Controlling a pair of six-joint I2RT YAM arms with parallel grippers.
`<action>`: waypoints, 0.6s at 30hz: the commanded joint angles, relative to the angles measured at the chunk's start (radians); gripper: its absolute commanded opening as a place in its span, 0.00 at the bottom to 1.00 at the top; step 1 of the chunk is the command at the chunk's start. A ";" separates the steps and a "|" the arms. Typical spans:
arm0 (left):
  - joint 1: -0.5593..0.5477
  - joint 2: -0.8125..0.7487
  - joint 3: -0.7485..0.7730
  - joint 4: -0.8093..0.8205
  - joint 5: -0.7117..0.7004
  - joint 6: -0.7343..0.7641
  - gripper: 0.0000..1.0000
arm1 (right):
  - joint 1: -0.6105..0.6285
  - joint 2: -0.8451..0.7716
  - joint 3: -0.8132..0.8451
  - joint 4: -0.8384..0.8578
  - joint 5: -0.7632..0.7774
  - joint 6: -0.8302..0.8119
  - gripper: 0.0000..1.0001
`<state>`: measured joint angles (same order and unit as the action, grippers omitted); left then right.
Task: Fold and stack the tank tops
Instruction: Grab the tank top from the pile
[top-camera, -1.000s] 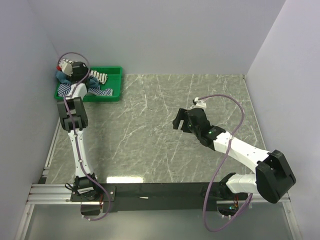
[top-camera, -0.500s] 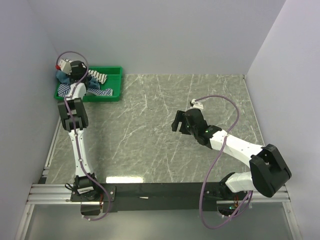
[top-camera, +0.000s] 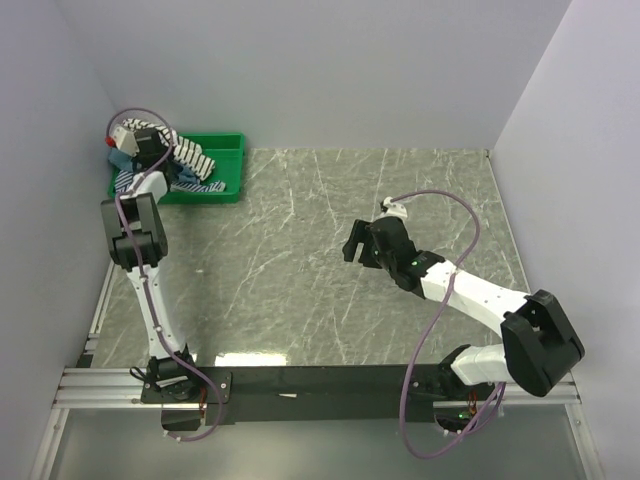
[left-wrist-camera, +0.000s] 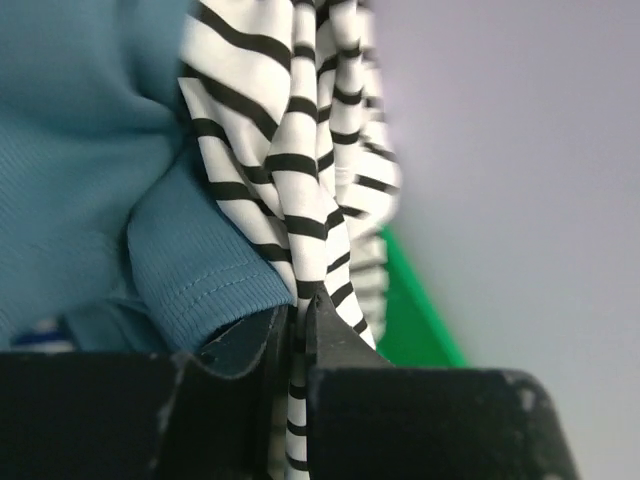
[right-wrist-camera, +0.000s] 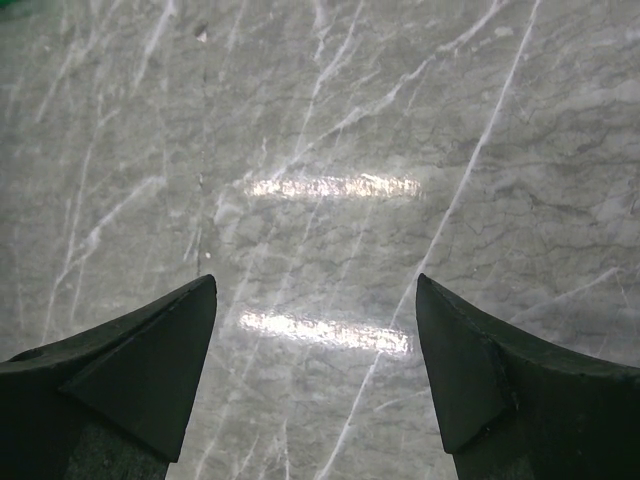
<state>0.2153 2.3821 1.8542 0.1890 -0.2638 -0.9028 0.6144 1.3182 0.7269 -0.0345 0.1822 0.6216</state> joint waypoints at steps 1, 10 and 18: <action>-0.002 -0.211 -0.076 0.116 0.021 0.021 0.01 | -0.007 -0.054 -0.010 0.061 0.011 0.009 0.87; -0.001 -0.253 -0.133 0.061 0.083 0.016 0.41 | -0.007 -0.068 -0.018 0.064 0.011 0.000 0.87; -0.027 -0.242 -0.102 0.032 0.100 0.016 0.56 | -0.007 -0.045 -0.009 0.067 0.011 0.000 0.87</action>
<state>0.2077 2.1426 1.7058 0.2287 -0.1707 -0.9028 0.6144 1.2781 0.7124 -0.0059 0.1822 0.6235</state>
